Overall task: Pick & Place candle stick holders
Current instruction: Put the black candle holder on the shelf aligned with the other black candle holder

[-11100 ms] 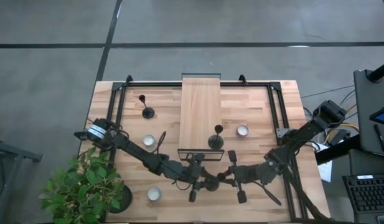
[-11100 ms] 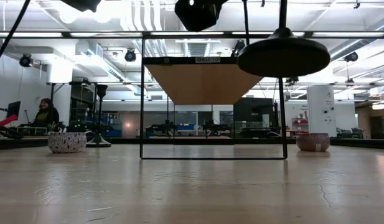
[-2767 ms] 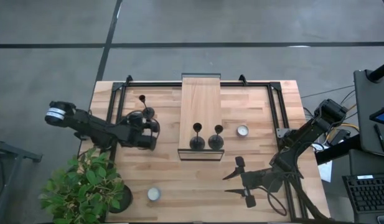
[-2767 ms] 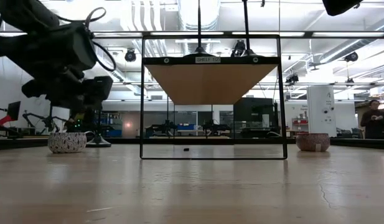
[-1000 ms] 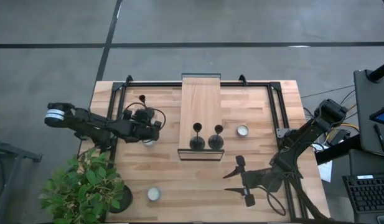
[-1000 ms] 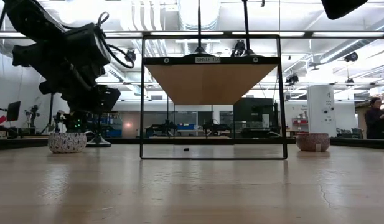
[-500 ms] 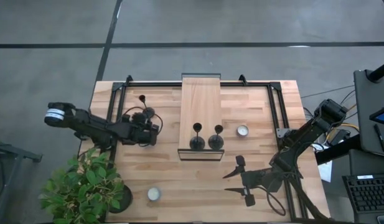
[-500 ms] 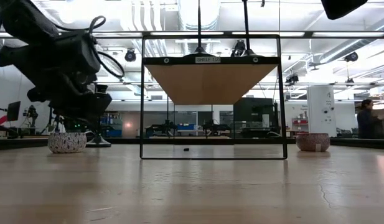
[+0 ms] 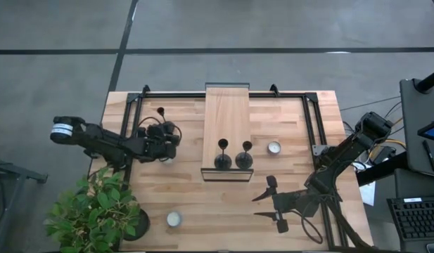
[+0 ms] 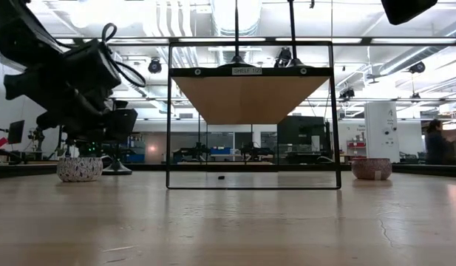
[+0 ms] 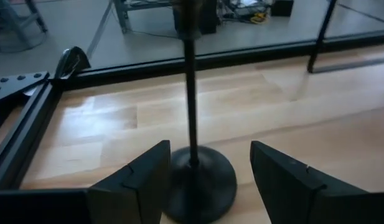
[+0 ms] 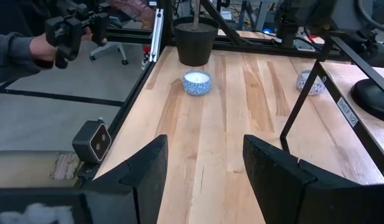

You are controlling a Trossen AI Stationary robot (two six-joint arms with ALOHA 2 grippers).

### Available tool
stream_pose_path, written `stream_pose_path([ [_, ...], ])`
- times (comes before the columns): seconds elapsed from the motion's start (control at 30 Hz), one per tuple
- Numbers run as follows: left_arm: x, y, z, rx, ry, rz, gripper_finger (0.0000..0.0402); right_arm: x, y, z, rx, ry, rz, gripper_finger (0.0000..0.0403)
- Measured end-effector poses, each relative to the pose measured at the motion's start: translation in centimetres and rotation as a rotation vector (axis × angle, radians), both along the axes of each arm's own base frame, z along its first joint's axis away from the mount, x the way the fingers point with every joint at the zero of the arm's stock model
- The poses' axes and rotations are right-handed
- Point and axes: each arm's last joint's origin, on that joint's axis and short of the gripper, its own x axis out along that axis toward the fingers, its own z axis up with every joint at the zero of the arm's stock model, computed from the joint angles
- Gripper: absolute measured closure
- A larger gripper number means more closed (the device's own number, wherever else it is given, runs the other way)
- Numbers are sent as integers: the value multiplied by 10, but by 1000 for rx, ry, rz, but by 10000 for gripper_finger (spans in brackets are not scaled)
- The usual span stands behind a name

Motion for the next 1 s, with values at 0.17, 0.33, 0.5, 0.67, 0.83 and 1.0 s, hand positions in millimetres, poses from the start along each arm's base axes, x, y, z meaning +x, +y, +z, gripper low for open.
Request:
stream_pose_path([
  [0.17,5,6,4,24,1,4,184,0,0,0,-5,-1,1,199],
  [0.33,6,12,6,27,0,15,197,0,0,0,-9,-2,1,199],
  [0.5,6,15,6,28,5,30,247,0,0,0,-8,-3,1,200],
  [0.67,5,15,6,52,25,41,337,0,0,0,-8,-3,1,199],
  [0.83,5,15,6,60,56,30,395,0,0,0,-8,-3,1,200],
  [1.0,7,13,7,55,90,-16,400,0,0,0,-8,-3,1,199],
])
